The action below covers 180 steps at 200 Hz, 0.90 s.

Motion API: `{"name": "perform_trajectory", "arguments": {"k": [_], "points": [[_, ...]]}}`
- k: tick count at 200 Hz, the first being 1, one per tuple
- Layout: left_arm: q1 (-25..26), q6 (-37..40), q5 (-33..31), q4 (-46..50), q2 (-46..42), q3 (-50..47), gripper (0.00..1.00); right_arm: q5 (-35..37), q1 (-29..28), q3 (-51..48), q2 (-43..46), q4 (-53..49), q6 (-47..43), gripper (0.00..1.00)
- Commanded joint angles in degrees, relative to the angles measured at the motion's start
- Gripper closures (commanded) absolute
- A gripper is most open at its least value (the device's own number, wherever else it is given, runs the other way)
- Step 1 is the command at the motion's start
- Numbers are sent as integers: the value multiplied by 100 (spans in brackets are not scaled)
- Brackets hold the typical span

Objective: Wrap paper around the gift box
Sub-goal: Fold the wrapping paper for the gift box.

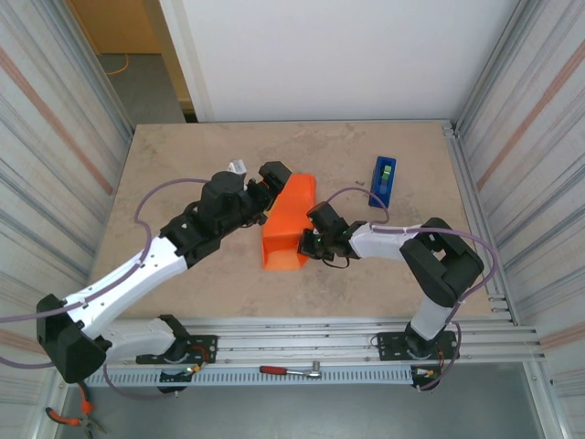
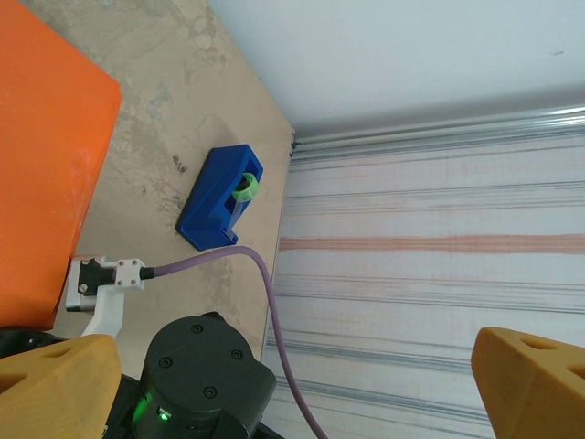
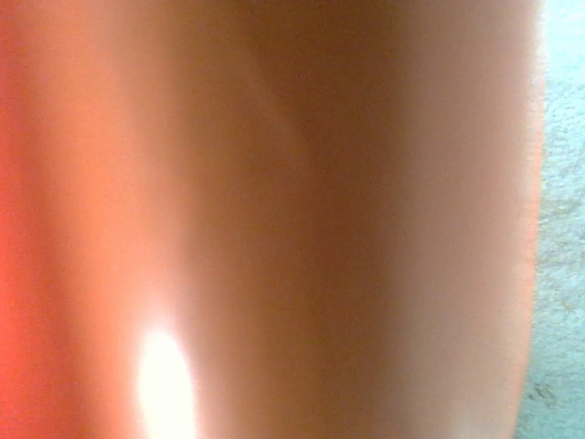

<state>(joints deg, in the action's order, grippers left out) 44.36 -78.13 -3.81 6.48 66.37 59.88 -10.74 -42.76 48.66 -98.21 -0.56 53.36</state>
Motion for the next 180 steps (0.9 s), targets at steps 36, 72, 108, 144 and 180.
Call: {"name": "perform_trajectory", "arguments": {"k": [36, 72, 108, 144, 180], "points": [[26, 172, -80, -273, -194, -139, 1, -75, -29, 213, -354, 8, 5, 100], [-161, 896, 146, 419, -433, -245, 1, -22, -69, 211, -210, -93, 102, 100], [-369, 1234, 372, 1080, -779, -1000, 1, 148, -175, 196, 154, -376, 165, 100], [-393, 1493, 242, 1210, -1272, -1952, 1, 209, -210, 157, 240, -496, 130, 100], [-393, 1639, 89, 722, -1694, -2837, 1, 178, -239, -11, 234, -335, 178, 100]]}}
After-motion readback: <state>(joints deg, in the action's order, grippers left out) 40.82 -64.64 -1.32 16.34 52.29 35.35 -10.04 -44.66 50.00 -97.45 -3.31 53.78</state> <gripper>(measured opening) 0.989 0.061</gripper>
